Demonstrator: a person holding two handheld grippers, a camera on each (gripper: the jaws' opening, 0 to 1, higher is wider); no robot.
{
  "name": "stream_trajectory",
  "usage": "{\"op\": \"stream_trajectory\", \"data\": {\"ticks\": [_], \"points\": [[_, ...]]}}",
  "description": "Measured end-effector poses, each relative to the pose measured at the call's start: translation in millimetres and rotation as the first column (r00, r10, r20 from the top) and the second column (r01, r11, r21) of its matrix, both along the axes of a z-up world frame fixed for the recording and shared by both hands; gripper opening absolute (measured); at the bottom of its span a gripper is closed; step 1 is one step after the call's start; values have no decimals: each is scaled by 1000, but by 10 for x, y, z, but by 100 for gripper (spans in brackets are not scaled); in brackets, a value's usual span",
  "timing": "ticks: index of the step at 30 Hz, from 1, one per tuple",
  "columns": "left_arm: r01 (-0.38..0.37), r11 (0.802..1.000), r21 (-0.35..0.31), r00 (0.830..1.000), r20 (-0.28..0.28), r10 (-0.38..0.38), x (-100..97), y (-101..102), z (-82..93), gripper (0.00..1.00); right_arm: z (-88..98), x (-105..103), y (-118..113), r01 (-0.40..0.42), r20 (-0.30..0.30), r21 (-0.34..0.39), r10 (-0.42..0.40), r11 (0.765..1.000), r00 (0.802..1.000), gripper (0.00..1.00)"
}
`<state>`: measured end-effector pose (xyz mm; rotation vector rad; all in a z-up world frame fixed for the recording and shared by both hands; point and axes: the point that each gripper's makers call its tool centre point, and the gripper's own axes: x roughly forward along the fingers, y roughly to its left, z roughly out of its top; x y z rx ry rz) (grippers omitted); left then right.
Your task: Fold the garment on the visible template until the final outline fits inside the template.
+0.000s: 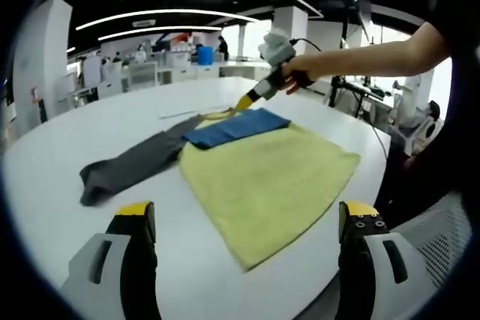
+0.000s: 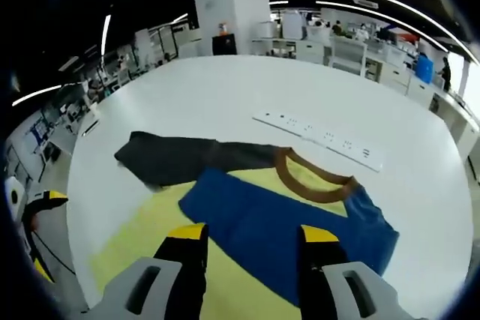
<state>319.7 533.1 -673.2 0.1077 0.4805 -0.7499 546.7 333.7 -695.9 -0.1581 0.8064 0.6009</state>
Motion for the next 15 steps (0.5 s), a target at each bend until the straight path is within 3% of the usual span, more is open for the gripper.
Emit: {"op": "stream_trajectory", "data": {"ticks": [10, 15], "points": [[16, 1000, 6, 1000, -1, -16, -2, -29, 14, 99, -78, -97, -557, 60, -31, -7, -60, 998, 998, 43], [18, 1000, 8, 1000, -4, -18, -3, -42, 7, 99, -175, -156, -860, 69, -26, -65, -71, 995, 997, 41]]}}
